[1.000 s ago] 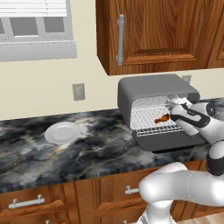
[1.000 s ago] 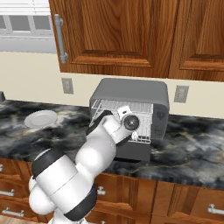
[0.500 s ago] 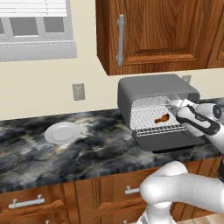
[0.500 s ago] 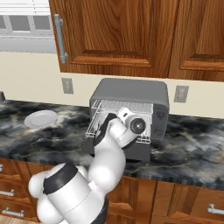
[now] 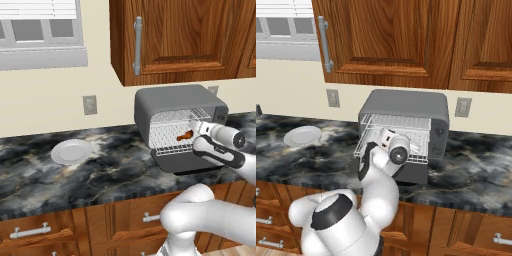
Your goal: Open the toaster oven door. Place the bread on the top rack in the toaster oven and place the chicken drumstick on the bottom rack.
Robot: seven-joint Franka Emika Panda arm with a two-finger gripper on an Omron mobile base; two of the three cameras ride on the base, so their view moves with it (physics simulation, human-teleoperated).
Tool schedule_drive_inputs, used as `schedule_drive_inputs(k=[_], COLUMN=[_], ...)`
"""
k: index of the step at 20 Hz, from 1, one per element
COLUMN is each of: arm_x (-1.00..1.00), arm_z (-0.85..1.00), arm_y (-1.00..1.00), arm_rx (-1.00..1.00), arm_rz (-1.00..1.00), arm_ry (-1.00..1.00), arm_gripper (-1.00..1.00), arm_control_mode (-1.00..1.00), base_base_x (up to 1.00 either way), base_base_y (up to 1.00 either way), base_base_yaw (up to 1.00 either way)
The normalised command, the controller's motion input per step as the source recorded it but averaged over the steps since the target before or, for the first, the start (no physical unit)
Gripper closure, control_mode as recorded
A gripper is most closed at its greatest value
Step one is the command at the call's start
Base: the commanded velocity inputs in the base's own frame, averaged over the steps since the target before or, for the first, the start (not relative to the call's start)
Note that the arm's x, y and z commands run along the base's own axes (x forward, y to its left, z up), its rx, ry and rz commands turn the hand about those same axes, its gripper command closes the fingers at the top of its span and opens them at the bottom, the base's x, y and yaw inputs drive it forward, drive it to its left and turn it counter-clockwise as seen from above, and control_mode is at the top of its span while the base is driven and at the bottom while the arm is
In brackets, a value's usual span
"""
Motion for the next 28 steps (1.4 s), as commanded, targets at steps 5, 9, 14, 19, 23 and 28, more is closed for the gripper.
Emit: schedule_drive_inputs(k=[5,9,14,19,23,28], arm_x=[0.0,0.0,0.0,-0.07,-0.1,-0.01], arm_z=[0.1,0.15,0.31,0.4,0.31,0.15], arm_y=[0.16,0.12,0.05,0.0,0.0,0.0], arm_rx=[-0.32,-0.32,-0.22,-0.09,-0.03,-0.03], arm_rz=[0.08,0.09,0.06,0.07,0.06,0.06], arm_ry=[-0.03,0.0,0.0,0.01,0.08,0.07], arm_gripper=[-1.0,-1.0,-1.0,-1.0,-1.0,-1.0], arm_control_mode=[-1.0,-1.0,-1.0,-1.0,-1.0,-1.0], base_base_x=[0.0,0.0,0.0,0.0,0.0,0.0], base_base_y=[0.0,0.0,0.0,0.0,0.0,0.0], base_base_yaw=[0.0,0.0,0.0,0.0,0.0,0.0])
